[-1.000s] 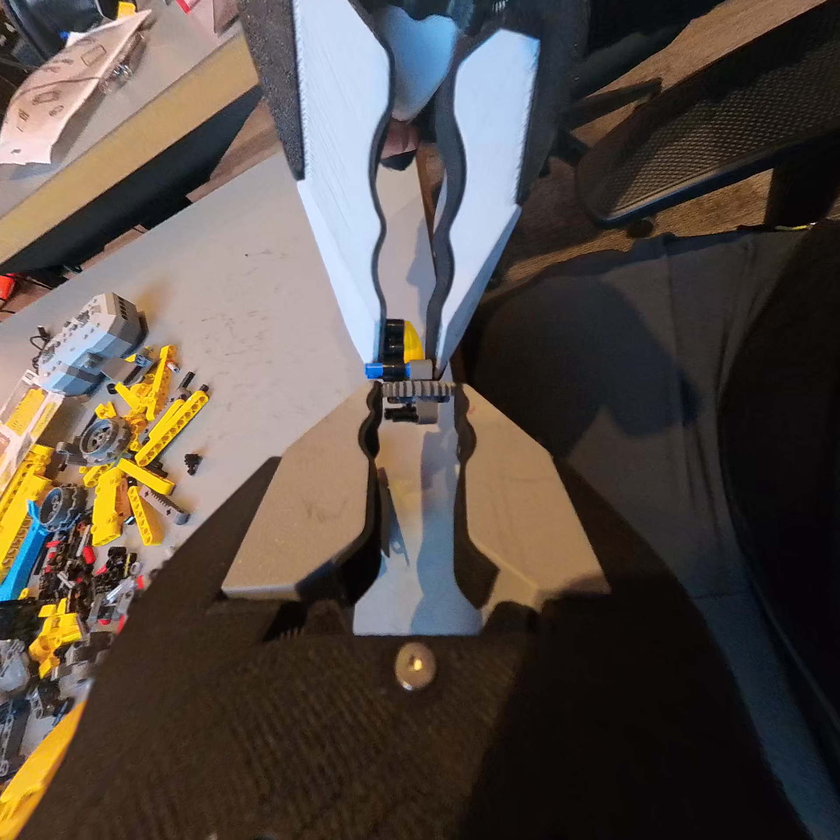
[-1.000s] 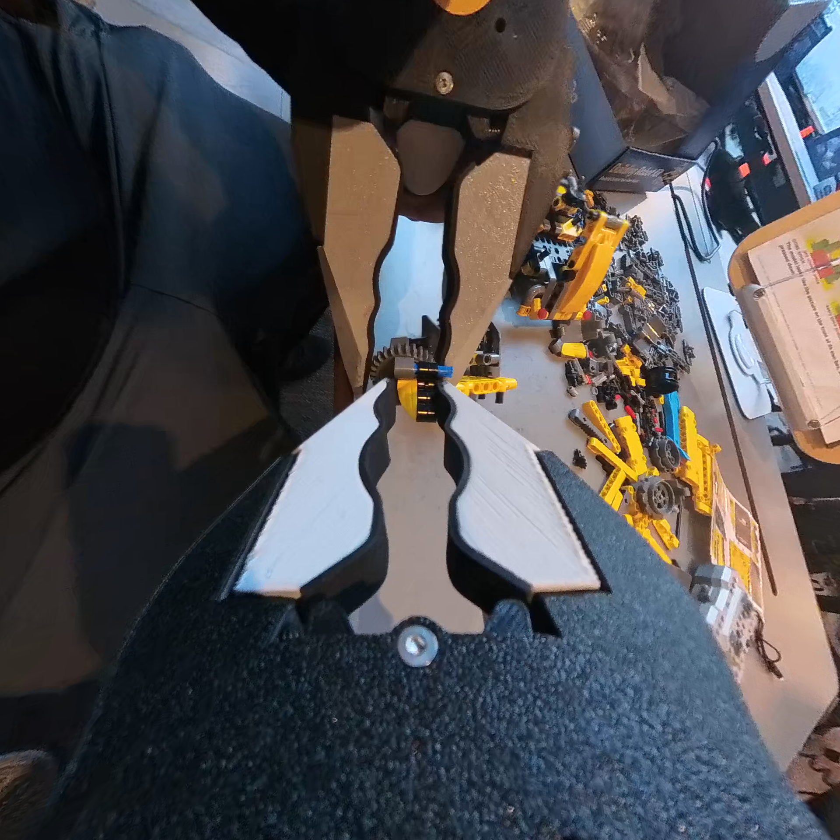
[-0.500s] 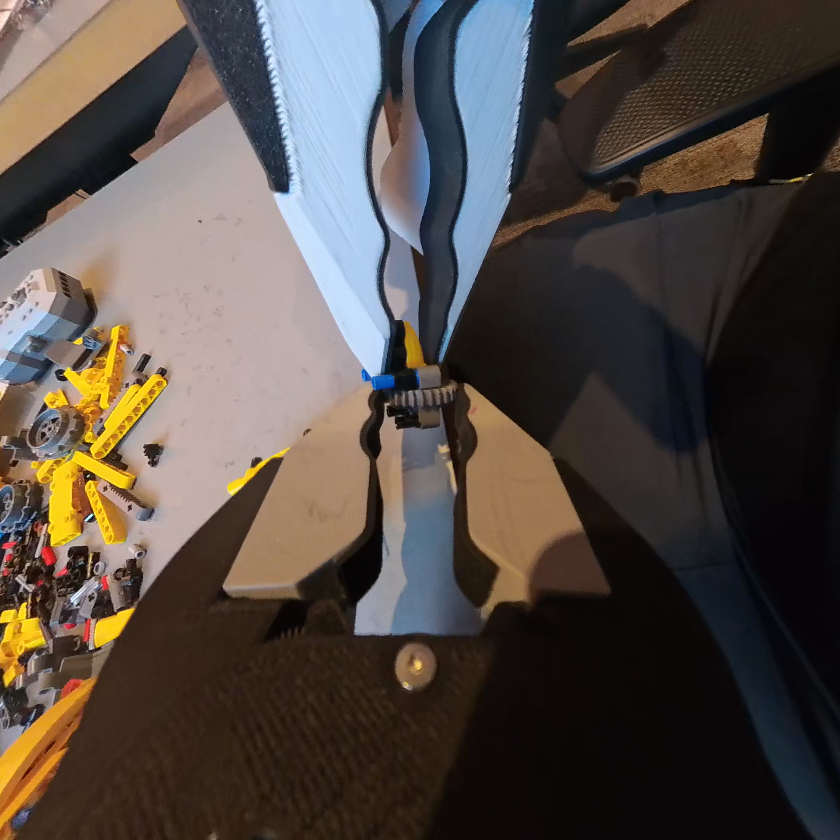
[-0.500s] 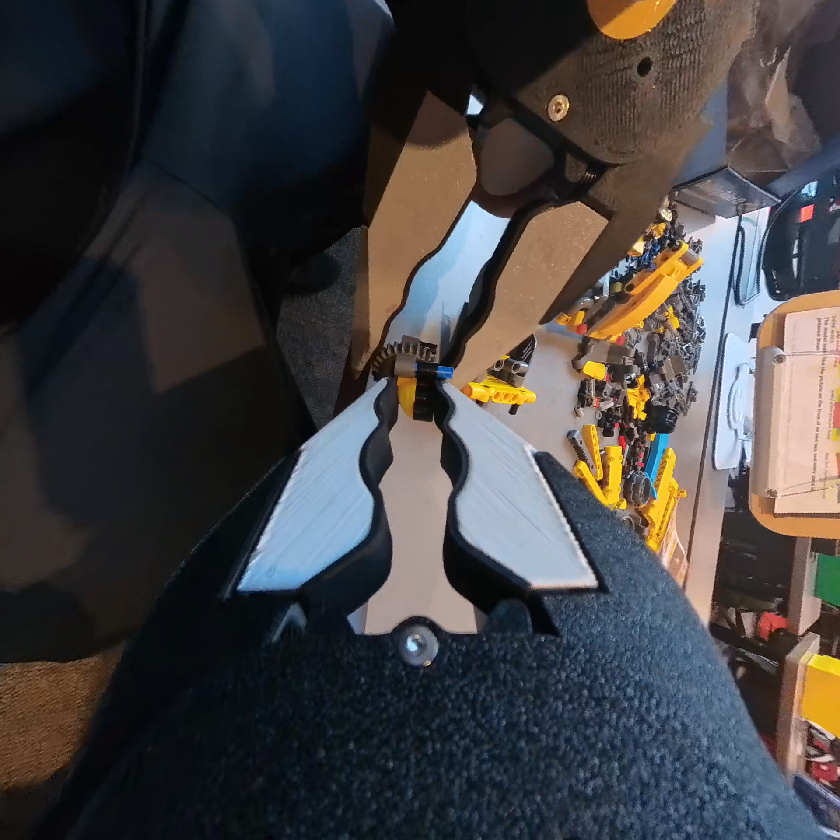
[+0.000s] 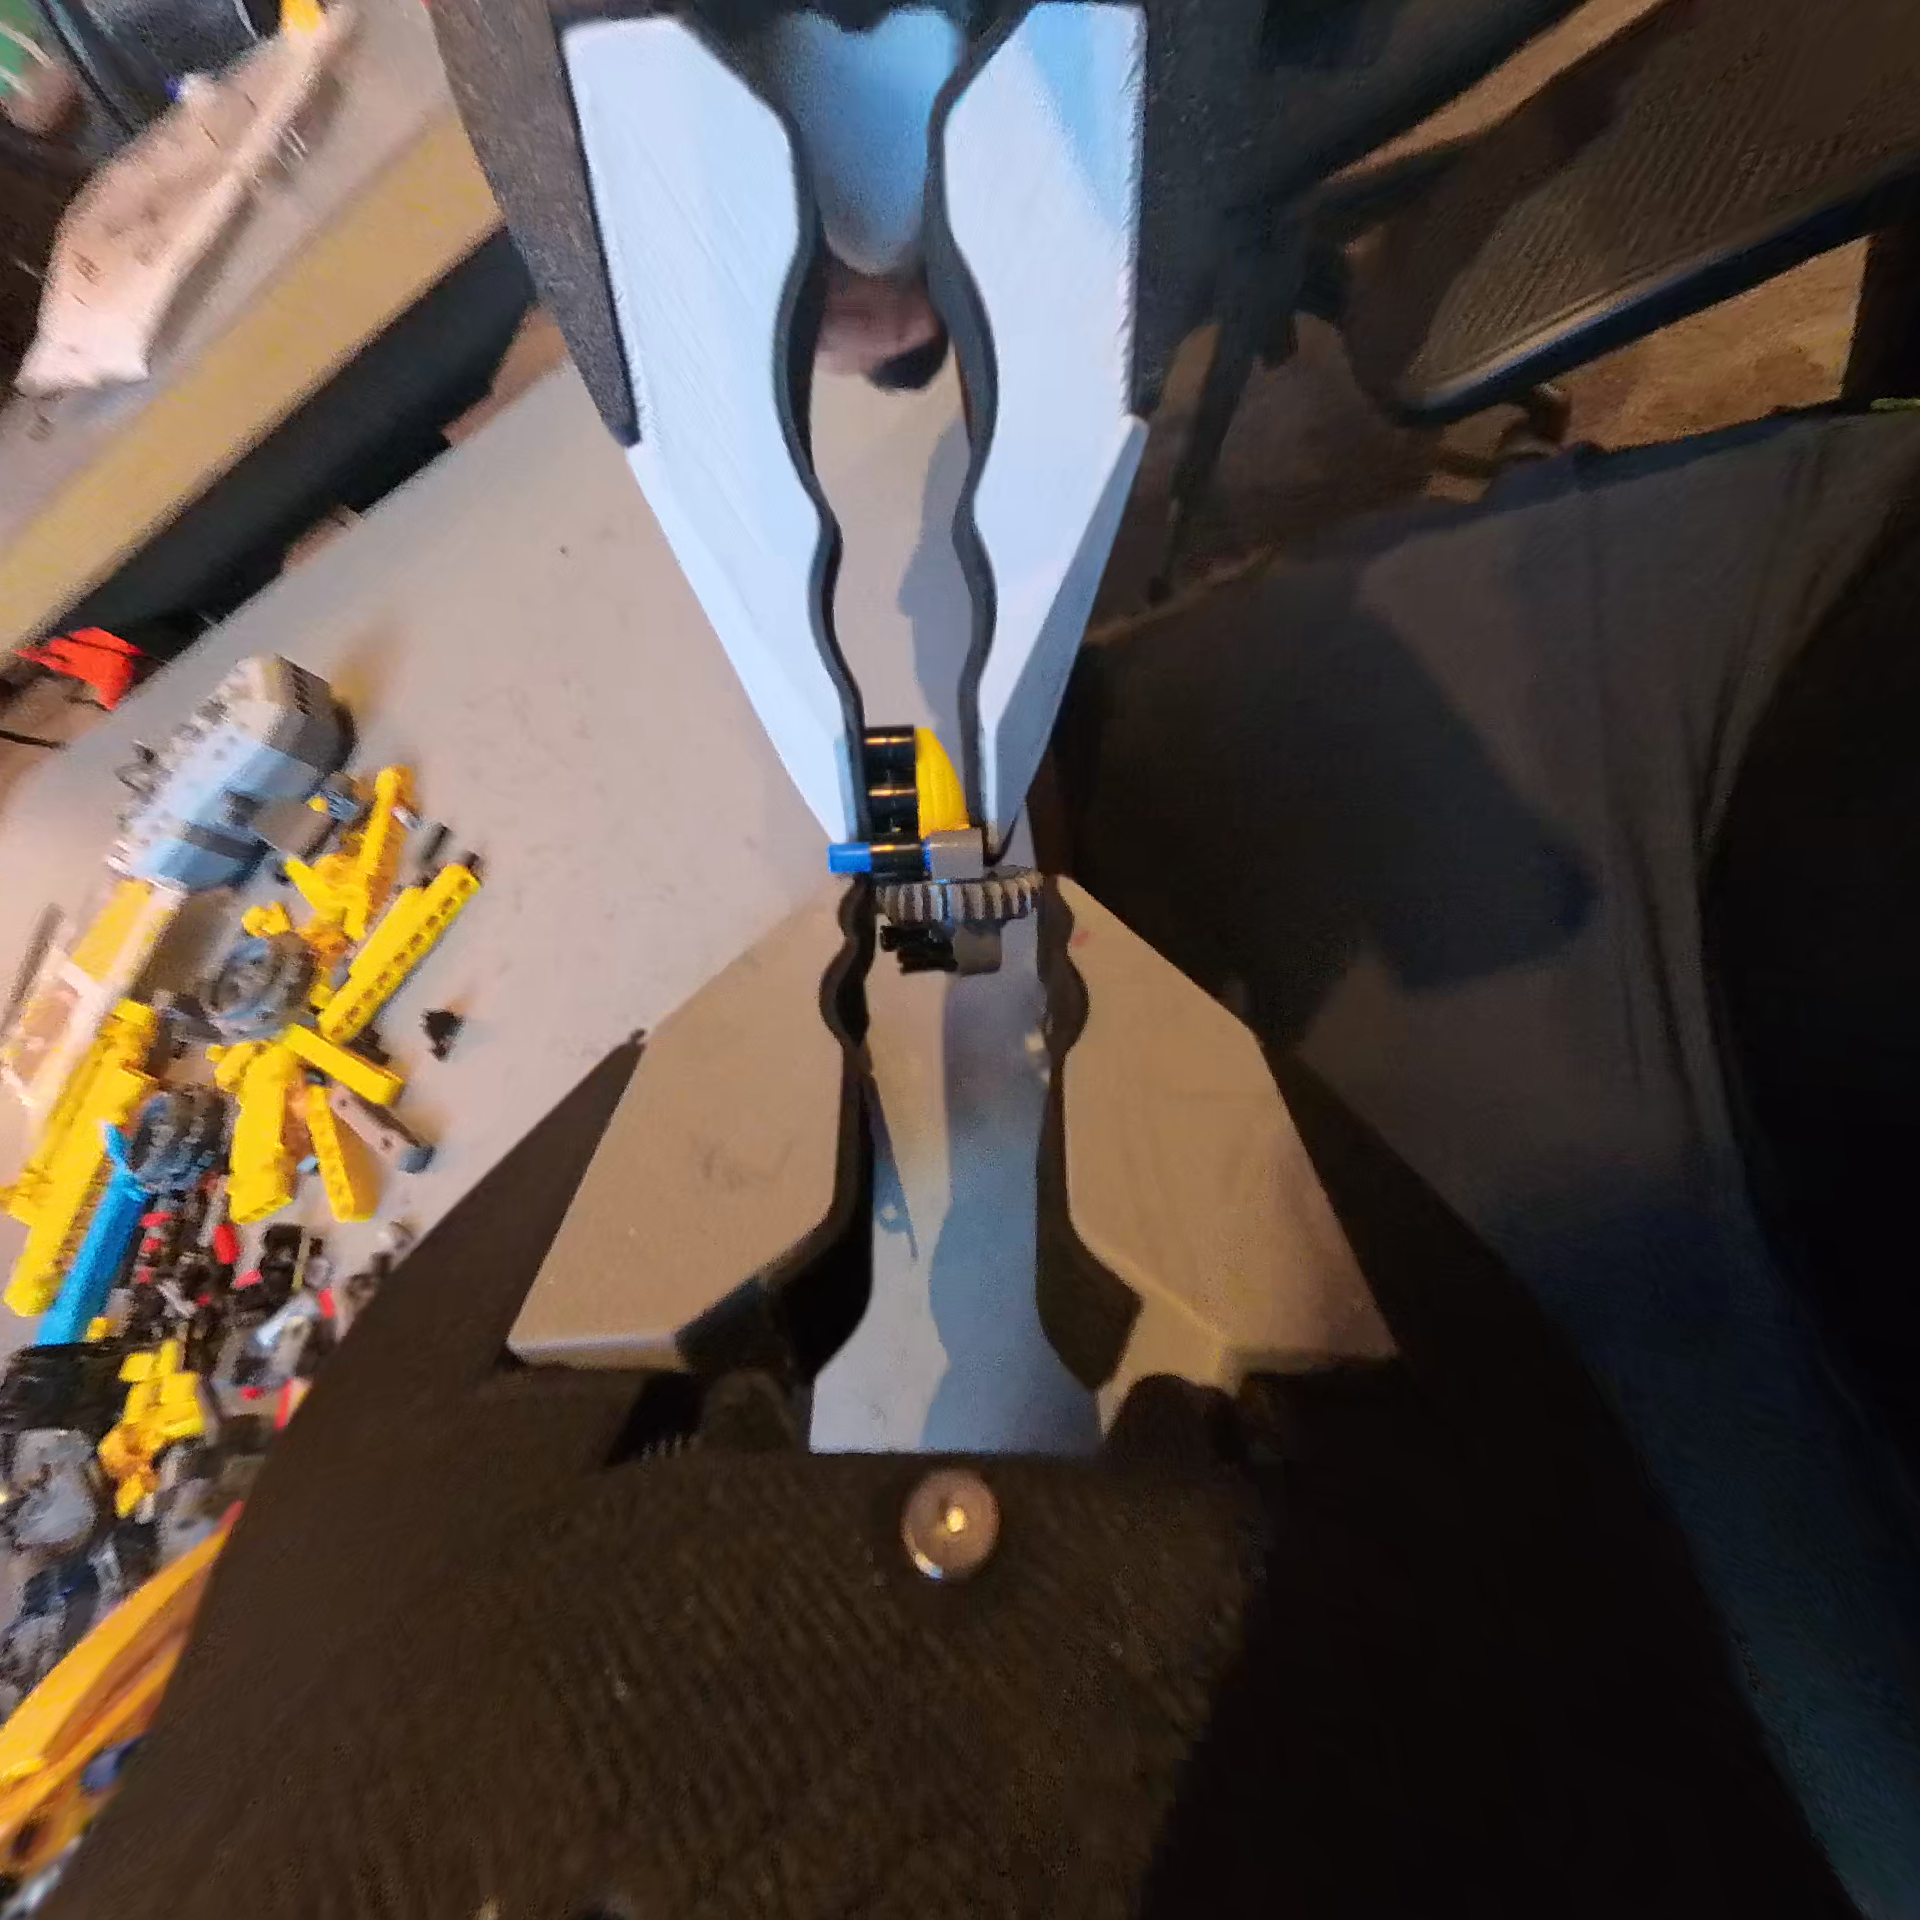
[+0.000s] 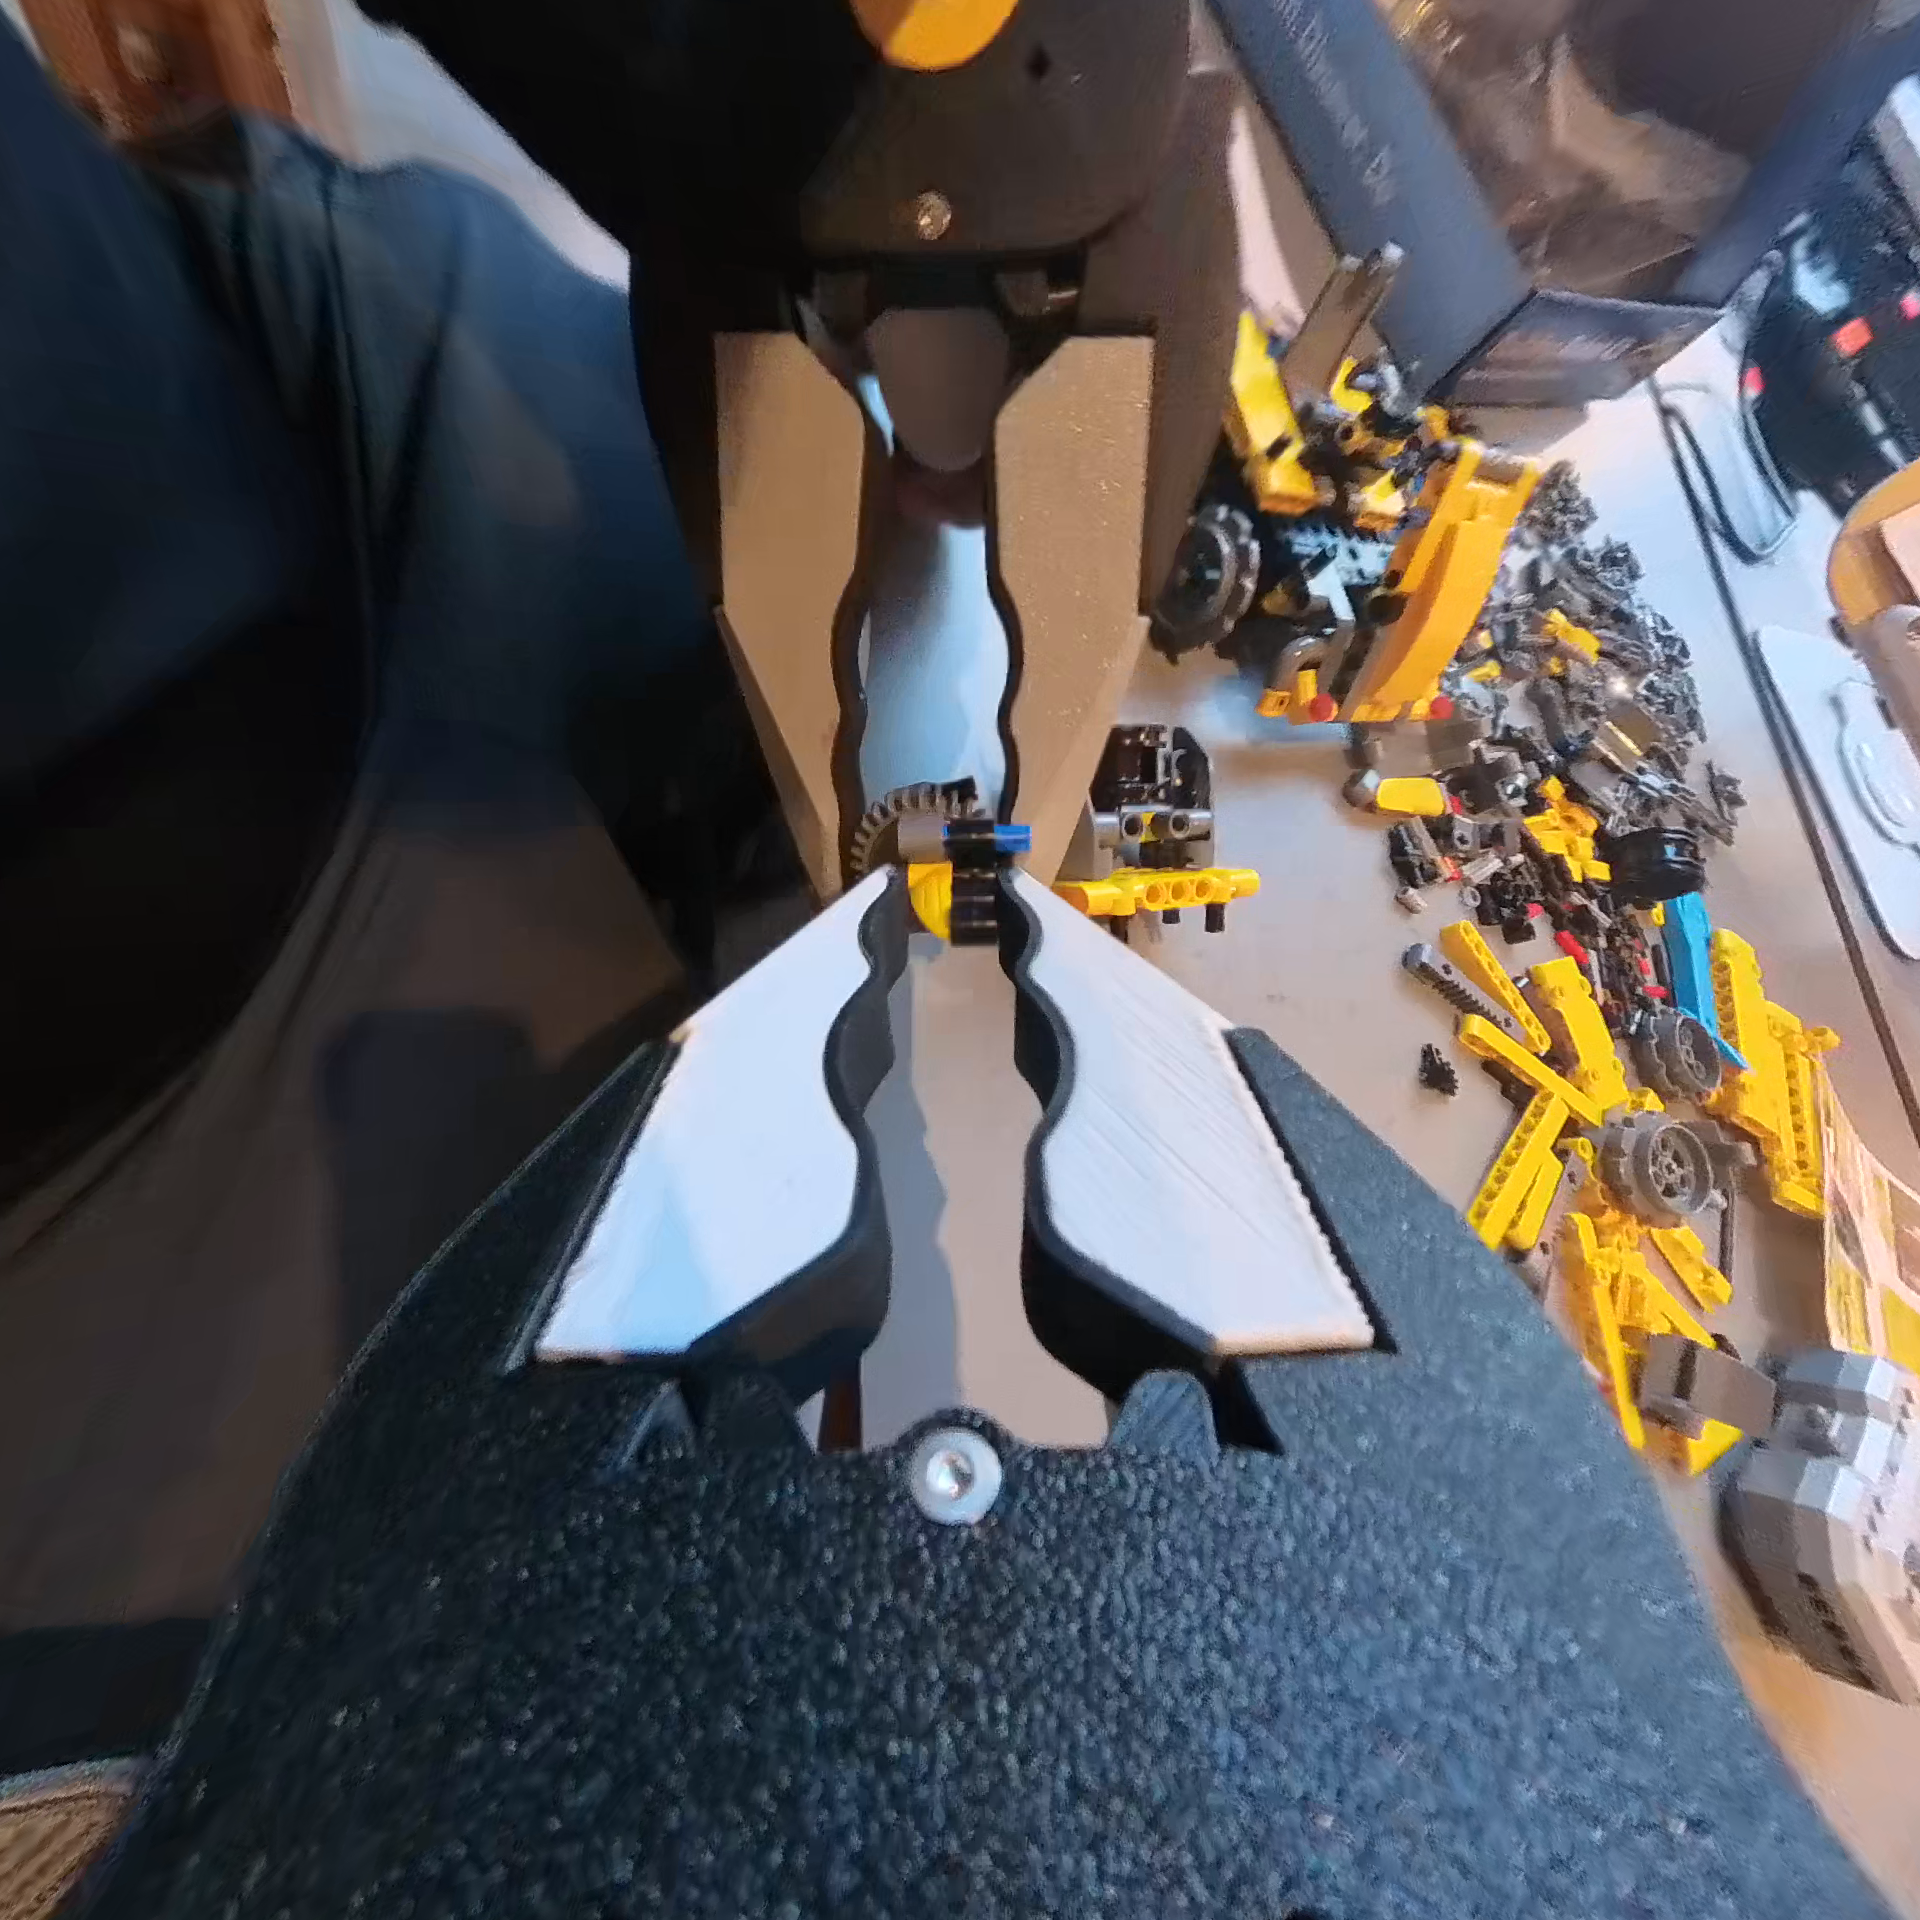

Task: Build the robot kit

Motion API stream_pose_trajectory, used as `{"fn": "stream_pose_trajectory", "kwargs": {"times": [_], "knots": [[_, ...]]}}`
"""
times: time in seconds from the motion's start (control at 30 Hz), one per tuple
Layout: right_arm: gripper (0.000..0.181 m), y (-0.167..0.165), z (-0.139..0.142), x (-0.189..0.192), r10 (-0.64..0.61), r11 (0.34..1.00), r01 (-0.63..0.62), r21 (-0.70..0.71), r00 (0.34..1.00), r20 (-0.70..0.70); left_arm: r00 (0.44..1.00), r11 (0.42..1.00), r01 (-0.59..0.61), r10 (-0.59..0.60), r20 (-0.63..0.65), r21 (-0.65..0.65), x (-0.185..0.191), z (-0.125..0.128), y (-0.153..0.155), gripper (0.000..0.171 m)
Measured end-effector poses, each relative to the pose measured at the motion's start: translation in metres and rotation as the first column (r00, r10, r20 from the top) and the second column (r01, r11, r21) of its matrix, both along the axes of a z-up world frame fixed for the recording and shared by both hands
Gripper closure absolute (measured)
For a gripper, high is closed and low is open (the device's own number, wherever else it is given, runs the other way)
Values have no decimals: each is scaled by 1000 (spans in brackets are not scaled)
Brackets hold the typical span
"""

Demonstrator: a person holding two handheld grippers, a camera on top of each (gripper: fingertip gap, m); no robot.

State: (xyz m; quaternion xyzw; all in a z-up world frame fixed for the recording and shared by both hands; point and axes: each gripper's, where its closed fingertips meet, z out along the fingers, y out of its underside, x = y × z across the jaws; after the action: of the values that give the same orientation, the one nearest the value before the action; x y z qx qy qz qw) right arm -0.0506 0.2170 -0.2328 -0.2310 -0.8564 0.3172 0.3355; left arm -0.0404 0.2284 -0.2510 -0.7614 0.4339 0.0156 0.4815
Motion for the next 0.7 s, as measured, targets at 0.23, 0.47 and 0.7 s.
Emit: {"fn": "stream_pose_trajectory", "kwargs": {"times": [0.23, 0.47, 0.7], "knots": [[157, -8, 62, 16, -38, 950, -18, -312, 985, -170, 948, 971, 109, -166, 271, 214, 17, 57, -17, 142], [160, -25, 84, 28, -17, 933, -75, -352, 968, -251, 852, 870, 188, -375, 365, 455, 32, 103, -29, 142], [160, -29, 101, 39, -25, 931, -84, -356, 956, -291, 831, 848, 219, -422, 363, 483, 41, 109, -31, 141]]}}
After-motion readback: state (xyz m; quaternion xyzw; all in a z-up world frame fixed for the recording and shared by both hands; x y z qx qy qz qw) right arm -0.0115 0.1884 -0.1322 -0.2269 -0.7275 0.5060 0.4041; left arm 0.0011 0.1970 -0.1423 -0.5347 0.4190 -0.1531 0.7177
